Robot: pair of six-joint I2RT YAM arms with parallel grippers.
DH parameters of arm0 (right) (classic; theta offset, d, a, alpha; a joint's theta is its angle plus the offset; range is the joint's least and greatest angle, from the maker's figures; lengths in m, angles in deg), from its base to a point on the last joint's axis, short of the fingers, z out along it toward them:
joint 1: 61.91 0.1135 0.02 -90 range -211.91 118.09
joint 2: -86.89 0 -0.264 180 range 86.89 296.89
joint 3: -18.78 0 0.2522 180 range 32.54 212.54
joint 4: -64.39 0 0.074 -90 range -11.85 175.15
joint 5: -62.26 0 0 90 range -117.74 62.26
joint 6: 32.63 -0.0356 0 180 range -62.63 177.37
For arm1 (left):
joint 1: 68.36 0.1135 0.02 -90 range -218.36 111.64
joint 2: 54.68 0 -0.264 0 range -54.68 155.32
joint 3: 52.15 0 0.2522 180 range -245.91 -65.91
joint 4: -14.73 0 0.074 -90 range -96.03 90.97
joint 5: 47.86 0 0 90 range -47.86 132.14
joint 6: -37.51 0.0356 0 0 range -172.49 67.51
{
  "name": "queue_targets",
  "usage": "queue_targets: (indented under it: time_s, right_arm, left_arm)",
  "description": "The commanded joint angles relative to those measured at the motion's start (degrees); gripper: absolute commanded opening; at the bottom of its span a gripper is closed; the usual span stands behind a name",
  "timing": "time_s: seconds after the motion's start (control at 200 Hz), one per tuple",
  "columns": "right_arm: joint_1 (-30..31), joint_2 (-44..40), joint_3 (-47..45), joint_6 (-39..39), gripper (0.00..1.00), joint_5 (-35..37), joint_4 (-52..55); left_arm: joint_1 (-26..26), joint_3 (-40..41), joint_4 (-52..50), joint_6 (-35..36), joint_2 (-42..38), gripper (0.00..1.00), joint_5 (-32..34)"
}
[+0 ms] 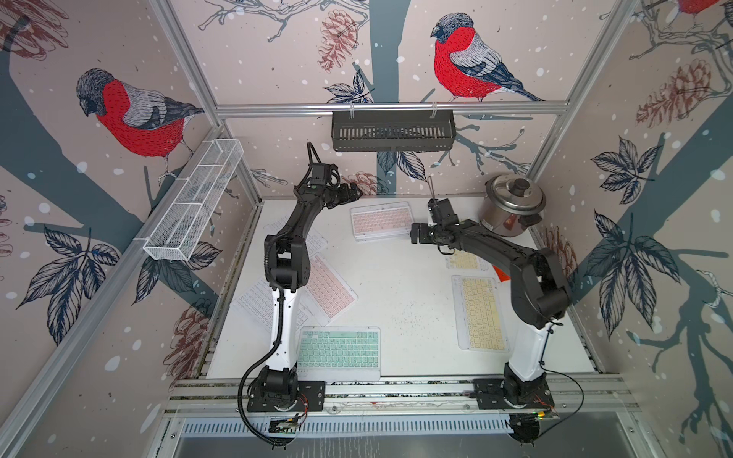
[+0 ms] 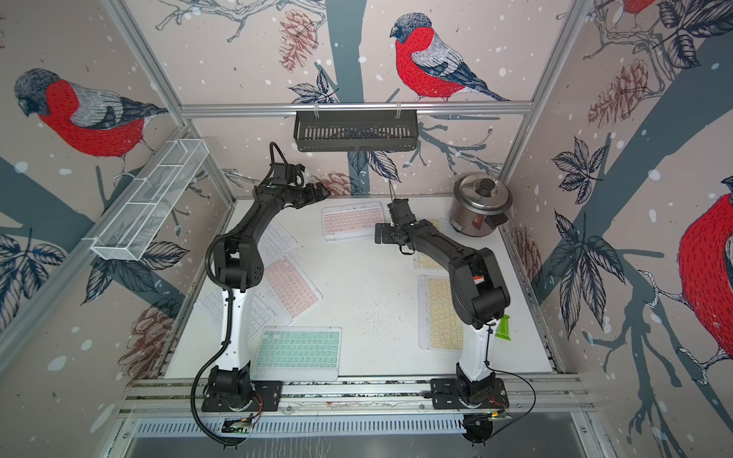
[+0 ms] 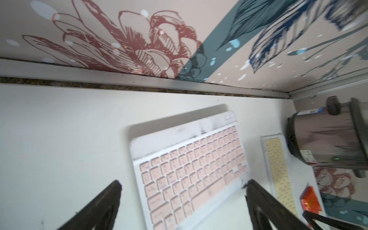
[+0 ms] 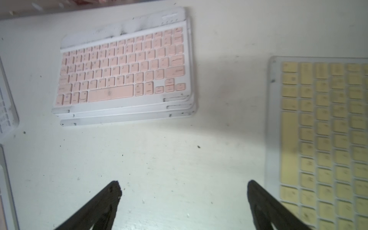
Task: Stack the numeric keypads
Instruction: Move the numeric keypad to the center of the board.
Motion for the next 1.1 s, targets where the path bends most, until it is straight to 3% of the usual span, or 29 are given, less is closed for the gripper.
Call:
queue_targets:
  time_s: [0.0, 0.195, 0.33, 0.501, 0.771, 1.096]
  right_arm:
    - [-4.75, -6.82, -9.05, -4.13, 1.00, -5.37, 0.99]
    - [-17.82, -20.75, -27.71, -6.95, 1.00, -8.29, -0.12]
    - [-28.29, -26.80, -37.39, -6.54, 1.00, -11.95, -1.48]
    - [-36.86, -27.32, -42.17, -6.17, 1.00, -16.74, -3.10]
    - [-34.18, -27.38, -45.96, -8.46, 1.00, -17.83, -5.27]
    - [-16.96, -31.65, -48.81, -21.07, 1.00, -16.95, -9.71]
  left_arm:
    - [-3.83, 12.22, 5.44, -5.24, -7.44, 0.97, -2.25]
    - [-15.51, 31.40, 19.06, -14.07, -14.37, 0.97, -5.78]
    - [-22.79, 36.16, 24.22, -18.16, -15.22, 0.97, -7.69]
    - [-29.06, 38.43, 28.99, -22.33, -14.04, 0.97, -10.58]
    - [-32.34, 43.13, 34.33, -26.09, -14.36, 0.97, -13.00]
    - [-31.20, 51.56, 34.04, -26.51, -18.72, 0.97, -13.17]
